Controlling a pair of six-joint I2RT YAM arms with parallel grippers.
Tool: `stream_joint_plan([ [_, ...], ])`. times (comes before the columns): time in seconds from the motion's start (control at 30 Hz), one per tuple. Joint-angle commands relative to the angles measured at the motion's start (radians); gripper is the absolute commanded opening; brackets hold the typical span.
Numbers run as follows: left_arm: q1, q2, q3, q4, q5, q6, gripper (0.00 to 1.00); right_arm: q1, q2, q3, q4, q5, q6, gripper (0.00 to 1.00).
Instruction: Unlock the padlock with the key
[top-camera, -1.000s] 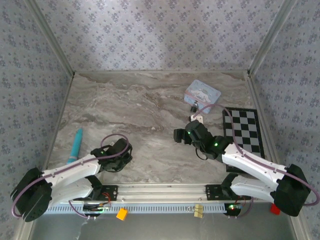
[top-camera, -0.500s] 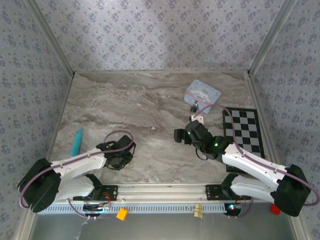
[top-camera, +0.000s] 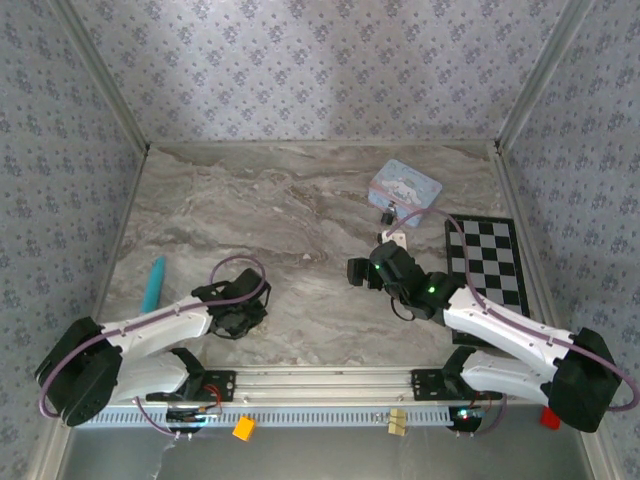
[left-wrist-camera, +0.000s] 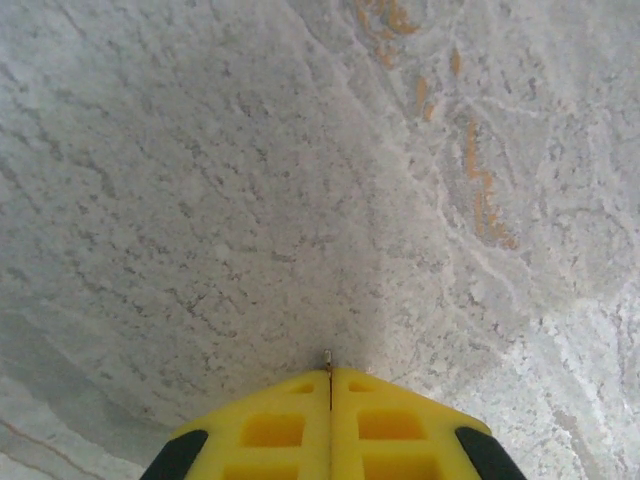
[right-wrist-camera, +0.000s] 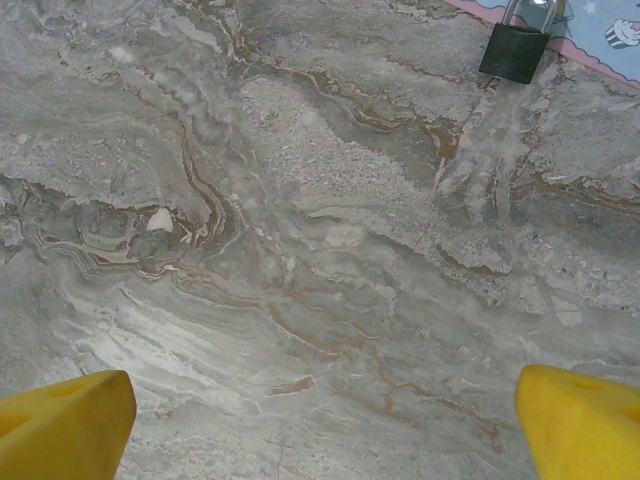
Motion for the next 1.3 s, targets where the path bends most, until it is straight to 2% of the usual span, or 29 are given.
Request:
stream_joint_plan([
  [0.0, 0.025, 0.007, -0.032, 0.371, -0.085, 0.075, 0.02, 0.012, 0.008, 0.036, -0.012, 0.009, 0.025, 0.99],
  [0.07, 0.033, -0.037, -0.026, 0.405, -0.127, 0.149, 0.02, 0.015, 0.008, 0.035, -0.001, 0.001, 0.037, 0.99],
  [0.17, 0.041, -0.095, 0.006, 0.543, -0.163, 0.384, 0.00, 0.018, 0.003, 0.027, 0.050, -0.026, 0.085, 0.99],
  [0.23, 0.051, -0.100, 0.074, 0.627, -0.085, 0.598, 0.00, 0.020, -0.010, 0.014, 0.108, -0.051, 0.130, 0.99],
  [0.3, 0.052, -0.092, 0.151, 0.638, -0.018, 0.763, 0.00, 0.023, -0.036, -0.014, 0.197, -0.071, 0.165, 0.99],
  [0.4, 0.053, -0.077, 0.217, 0.696, 0.085, 0.938, 0.00, 0.025, -0.090, -0.095, 0.405, -0.097, 0.177, 0.99],
  [0.5, 0.052, -0.064, 0.264, 0.757, 0.205, 1.035, 0.00, 0.024, -0.135, -0.191, 0.671, -0.136, 0.118, 0.98],
  [0.6, 0.054, -0.057, 0.286, 0.851, 0.307, 1.037, 0.00, 0.012, -0.147, -0.232, 0.830, -0.219, 0.030, 0.97],
  [0.77, 0.053, -0.055, 0.273, 1.047, 0.421, 0.943, 0.00, 0.004, -0.127, -0.274, 1.065, -0.332, 0.019, 0.99],
  [0.87, 0.053, -0.053, 0.228, 1.205, 0.440, 0.851, 0.00, -0.008, -0.110, -0.211, 1.037, -0.444, 0.022, 0.98],
  [1.03, 0.052, -0.060, 0.216, 1.276, 0.478, 0.800, 0.00, -0.023, -0.080, -0.219, 1.225, -0.554, 0.074, 0.96],
  [1.27, 0.053, -0.057, 0.163, 1.433, 0.473, 0.701, 0.00, -0.035, -0.062, -0.195, 1.292, -0.589, 0.117, 0.89],
])
